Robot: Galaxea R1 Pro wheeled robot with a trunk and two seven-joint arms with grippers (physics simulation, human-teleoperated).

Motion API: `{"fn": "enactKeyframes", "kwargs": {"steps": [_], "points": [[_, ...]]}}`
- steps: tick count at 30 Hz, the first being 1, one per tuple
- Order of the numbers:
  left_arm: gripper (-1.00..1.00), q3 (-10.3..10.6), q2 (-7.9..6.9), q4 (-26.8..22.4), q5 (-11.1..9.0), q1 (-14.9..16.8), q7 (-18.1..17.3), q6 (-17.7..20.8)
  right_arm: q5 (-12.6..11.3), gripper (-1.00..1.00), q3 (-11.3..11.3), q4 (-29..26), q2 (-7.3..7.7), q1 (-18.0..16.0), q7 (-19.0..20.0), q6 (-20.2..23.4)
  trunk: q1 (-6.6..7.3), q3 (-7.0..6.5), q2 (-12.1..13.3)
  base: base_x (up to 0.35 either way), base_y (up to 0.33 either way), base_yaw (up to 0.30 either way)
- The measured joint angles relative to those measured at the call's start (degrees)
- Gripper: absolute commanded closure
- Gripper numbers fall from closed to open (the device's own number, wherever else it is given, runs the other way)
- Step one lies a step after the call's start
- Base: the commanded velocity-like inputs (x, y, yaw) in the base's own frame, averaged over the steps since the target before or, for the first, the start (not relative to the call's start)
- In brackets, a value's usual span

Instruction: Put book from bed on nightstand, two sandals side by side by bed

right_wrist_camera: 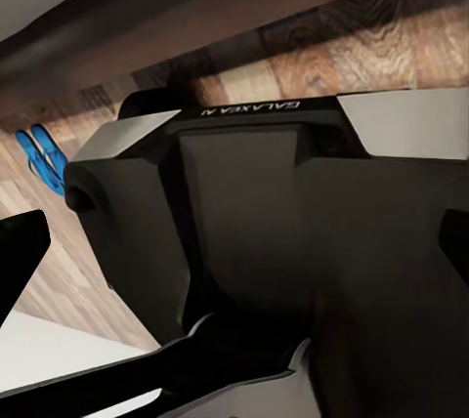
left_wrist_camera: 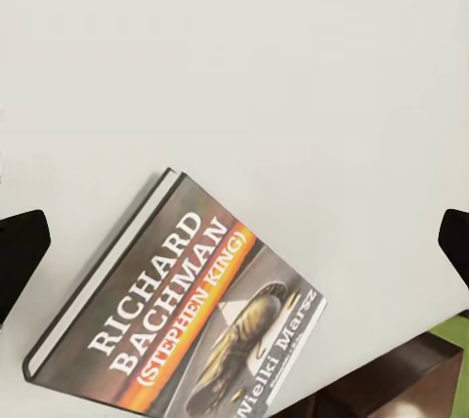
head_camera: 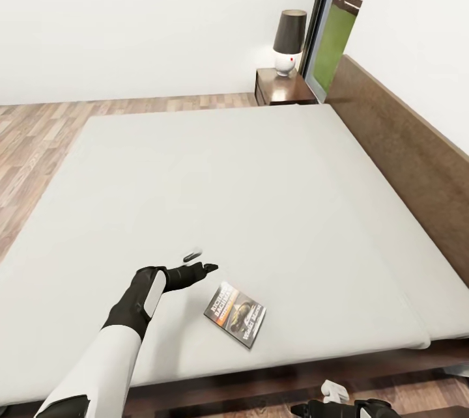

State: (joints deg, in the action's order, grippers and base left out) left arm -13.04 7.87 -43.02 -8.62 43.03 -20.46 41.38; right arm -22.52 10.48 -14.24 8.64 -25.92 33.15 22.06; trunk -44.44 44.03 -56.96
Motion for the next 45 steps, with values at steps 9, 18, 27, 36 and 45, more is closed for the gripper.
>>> {"fn": "enactKeyframes", "kwargs": {"steps": [9,18,27,36,45], "points": [[-1.0,-0.11,-0.04,-0.01,-0.06,0.0,0.0,0.0,-0.07,-1.0,-0.01,0.0,0.0,0.0,-0.07,0.08,-0.88,0.72,-1.62,0.0,0.0,0.0],[-1.0,-0.23,-0.15,0.01,-4.23,0.01,0.07,-0.05,-0.09,-1.0,-0.05,-0.02,0.01,0.02,0.07,0.09,-0.88,0.73,-1.62,0.0,0.0,-0.124],[-1.0,-0.25,-0.22,-0.01,-5.02,0.0,0.07,-0.06,-0.09,-1.0,-0.03,0.0,0.0,0.0,0.11,0.09,-0.88,0.72,-1.62,0.0,0.0,-0.064],[-1.0,-0.19,-0.22,0.01,-5.05,0.0,0.11,-0.05,-0.09,-1.0,-0.02,0.0,0.0,0.0,0.12,0.09,-1.1,0.9,-2.01,0.0,0.0,-0.002],[-1.0,-0.23,-0.22,-0.01,-5.06,0.0,0.15,-0.05,-0.09,-1.0,-0.03,0.0,0.0,0.0,0.09,0.09,-1.98,1.62,-3.63,0.0,0.0,0.0]]}}
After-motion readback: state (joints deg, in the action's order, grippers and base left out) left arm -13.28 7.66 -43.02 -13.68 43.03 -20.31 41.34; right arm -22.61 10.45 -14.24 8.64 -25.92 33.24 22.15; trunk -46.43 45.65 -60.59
